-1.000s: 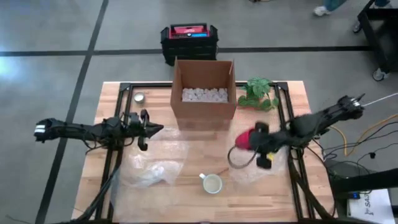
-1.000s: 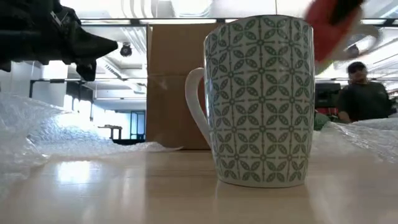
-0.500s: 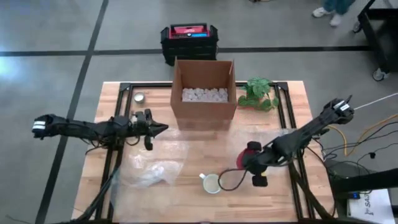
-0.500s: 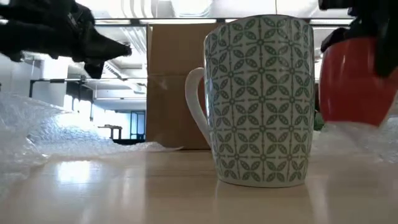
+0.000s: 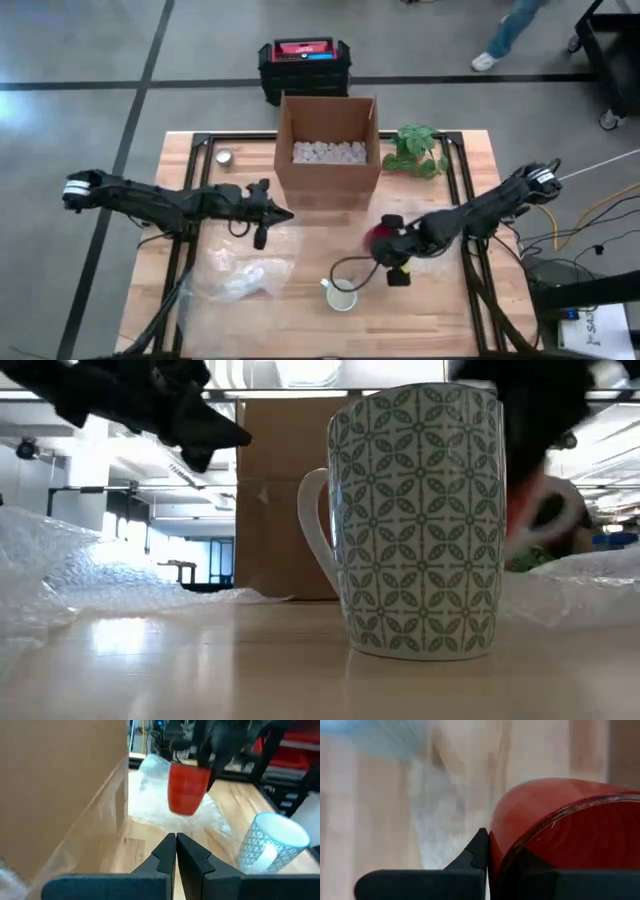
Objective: Wrap mug
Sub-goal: Wrap the orange mug in bubble wrap
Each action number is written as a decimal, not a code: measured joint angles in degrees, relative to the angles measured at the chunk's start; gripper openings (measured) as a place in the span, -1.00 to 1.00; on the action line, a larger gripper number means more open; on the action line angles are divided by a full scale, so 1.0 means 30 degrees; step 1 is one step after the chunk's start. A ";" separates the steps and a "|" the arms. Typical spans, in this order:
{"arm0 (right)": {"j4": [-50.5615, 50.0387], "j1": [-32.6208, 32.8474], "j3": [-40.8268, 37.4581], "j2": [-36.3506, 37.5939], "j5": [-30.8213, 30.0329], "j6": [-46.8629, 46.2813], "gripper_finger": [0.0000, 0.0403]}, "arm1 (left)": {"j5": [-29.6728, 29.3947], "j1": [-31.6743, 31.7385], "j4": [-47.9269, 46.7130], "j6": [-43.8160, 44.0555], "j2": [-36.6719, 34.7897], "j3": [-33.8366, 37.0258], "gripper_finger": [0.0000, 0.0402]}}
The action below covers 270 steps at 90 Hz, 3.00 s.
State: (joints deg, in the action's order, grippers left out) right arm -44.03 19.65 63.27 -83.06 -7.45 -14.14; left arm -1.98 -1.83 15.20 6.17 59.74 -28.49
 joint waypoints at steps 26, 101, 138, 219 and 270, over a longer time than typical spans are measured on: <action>0.1039 -0.2888 0.2668 -0.4117 0.0911 0.3098 -1.00 | 0.0015 0.0000 0.0007 -0.0399 0.1812 -0.1069 -1.00; -0.1196 -0.4282 0.8339 -0.7179 0.3492 0.4172 -0.04 | 0.0044 0.0000 -0.0008 0.0106 0.1928 -0.1093 -1.00; -0.6519 -0.0897 0.4031 -0.0686 0.1277 -0.2311 0.01 | 0.0074 0.0000 -0.0154 0.0458 0.1917 -0.1085 -1.00; 0.3453 0.0949 -0.7356 -0.0676 0.0437 -0.4863 -0.55 | 0.0405 0.0000 -0.0263 0.0537 0.1911 -0.1075 -1.00; -0.1024 0.0942 -0.3431 0.0133 0.0544 -0.4091 -0.97 | 0.0394 0.0000 -0.0241 0.0619 0.1911 -0.1071 -1.00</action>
State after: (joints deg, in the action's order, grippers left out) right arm -47.10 22.48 52.98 -82.66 -5.82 -26.41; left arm -0.80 -1.83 14.48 8.03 65.47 -31.70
